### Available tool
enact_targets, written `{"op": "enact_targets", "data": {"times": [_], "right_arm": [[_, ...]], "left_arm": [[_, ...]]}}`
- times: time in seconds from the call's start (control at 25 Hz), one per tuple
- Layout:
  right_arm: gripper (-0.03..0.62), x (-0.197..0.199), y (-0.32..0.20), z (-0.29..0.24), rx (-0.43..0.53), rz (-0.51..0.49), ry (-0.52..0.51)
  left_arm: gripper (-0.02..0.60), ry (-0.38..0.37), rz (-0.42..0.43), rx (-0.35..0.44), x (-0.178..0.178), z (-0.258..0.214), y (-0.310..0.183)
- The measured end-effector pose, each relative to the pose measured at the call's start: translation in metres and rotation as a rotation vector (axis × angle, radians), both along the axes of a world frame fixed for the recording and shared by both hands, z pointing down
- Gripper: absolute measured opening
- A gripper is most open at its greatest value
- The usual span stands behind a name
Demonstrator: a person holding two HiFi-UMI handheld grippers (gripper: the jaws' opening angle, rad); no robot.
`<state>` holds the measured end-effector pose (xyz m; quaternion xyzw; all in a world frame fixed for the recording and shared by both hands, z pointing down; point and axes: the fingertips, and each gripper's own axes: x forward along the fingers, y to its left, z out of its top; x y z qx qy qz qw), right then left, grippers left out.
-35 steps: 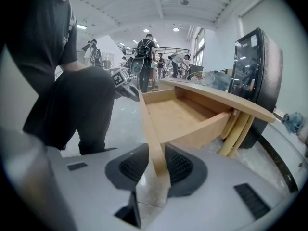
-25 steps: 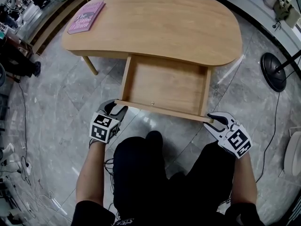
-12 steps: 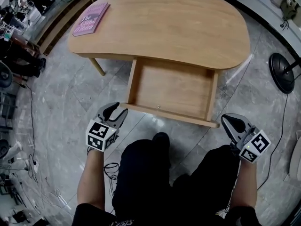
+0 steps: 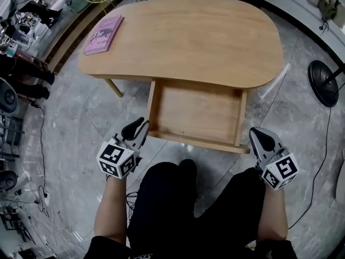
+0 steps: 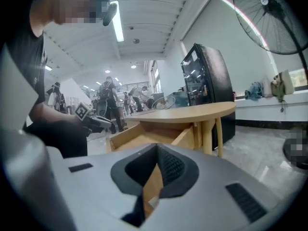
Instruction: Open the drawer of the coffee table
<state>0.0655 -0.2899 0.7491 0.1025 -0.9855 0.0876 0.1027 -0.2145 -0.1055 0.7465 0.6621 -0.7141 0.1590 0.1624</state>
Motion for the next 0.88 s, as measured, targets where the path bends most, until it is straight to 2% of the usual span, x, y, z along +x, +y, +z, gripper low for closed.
{"op": "enact_targets", "data": {"times": [0.12, 0.28, 0.4, 0.6, 0.8, 0.88], "right_arm": [[0.005, -0.002, -0.012, -0.014, -0.007, 0.089, -0.036], [0.005, -0.018, 0.005, -0.017, 0.072, 0.015, -0.005], [0.005, -0.026, 0.012, -0.018, 0.108, -0.021, 0.028], [0.005, -0.036, 0.003, -0.029, 0.054, -0.012, 0.079], [0.005, -0.043, 0.002, -0.063, 0.112, 0.049, 0.289], [0.005, -0.045, 0.004, -0.092, 0.101, 0.065, 0.308]], "left_arm": [[0.054, 0.009, 0.025, 0.115, 0.006, -0.020, -0.025], [0.009, -0.003, 0.052, 0.178, 0.017, -0.029, -0.052], [0.009, 0.009, 0.058, 0.177, 0.019, -0.029, -0.069], [0.009, 0.053, 0.094, 0.159, 0.025, -0.034, -0.088], [0.009, 0.006, 0.028, 0.153, 0.019, -0.093, -0.081], [0.009, 0.018, 0.014, 0.158, 0.020, -0.127, -0.077]]}}
